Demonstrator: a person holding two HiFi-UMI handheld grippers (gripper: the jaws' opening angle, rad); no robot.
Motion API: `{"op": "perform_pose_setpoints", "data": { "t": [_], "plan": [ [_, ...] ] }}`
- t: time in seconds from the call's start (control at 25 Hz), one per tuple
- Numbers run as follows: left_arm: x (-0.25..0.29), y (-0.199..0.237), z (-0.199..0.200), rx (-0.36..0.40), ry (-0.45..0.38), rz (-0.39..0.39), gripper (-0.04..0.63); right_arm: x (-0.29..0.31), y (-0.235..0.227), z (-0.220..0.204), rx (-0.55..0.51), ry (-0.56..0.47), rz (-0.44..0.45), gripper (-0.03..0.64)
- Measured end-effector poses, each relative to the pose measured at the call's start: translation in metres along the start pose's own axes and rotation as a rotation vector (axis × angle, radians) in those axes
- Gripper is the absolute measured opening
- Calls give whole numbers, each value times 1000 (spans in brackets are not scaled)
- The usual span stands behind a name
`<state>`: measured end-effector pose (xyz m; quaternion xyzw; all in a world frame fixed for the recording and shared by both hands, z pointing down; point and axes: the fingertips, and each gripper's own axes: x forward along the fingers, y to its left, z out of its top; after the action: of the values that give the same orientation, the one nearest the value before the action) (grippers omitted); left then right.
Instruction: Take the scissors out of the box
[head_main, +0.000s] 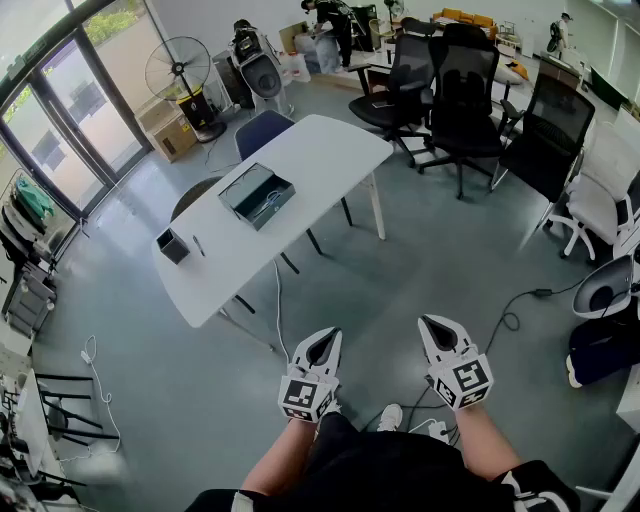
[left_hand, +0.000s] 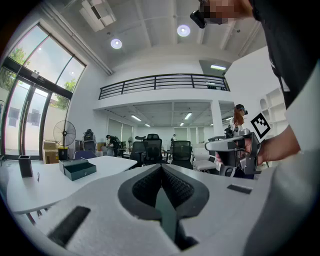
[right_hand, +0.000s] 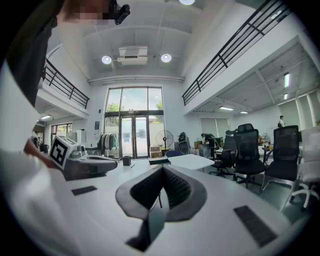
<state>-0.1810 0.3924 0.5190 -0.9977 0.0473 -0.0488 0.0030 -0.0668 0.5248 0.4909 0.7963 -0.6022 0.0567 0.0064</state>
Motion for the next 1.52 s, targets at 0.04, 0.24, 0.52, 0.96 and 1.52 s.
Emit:
{"op": "perform_pose_setpoints", "data": {
  "t": [0.04,0.24,0.52,0.96,1.52],
  "plan": [
    [2,-4,0,2,3,0,12,-2,-3,-2,-2,4,0,5],
    [11,-14,-1,14,14,3,12,-4,-14,-5,-25,13,5,5],
    [18,-21,-4,-17,19,13,12,-8,-21,-6,-23,-16,14,5],
    [43,5,-7,-5,37,-12,12,27,-31,-15,13,20,20,5],
    [97,117,-15,-59,34,18,12,154,-40,-2,-51,79,49,5]
  ]
}}
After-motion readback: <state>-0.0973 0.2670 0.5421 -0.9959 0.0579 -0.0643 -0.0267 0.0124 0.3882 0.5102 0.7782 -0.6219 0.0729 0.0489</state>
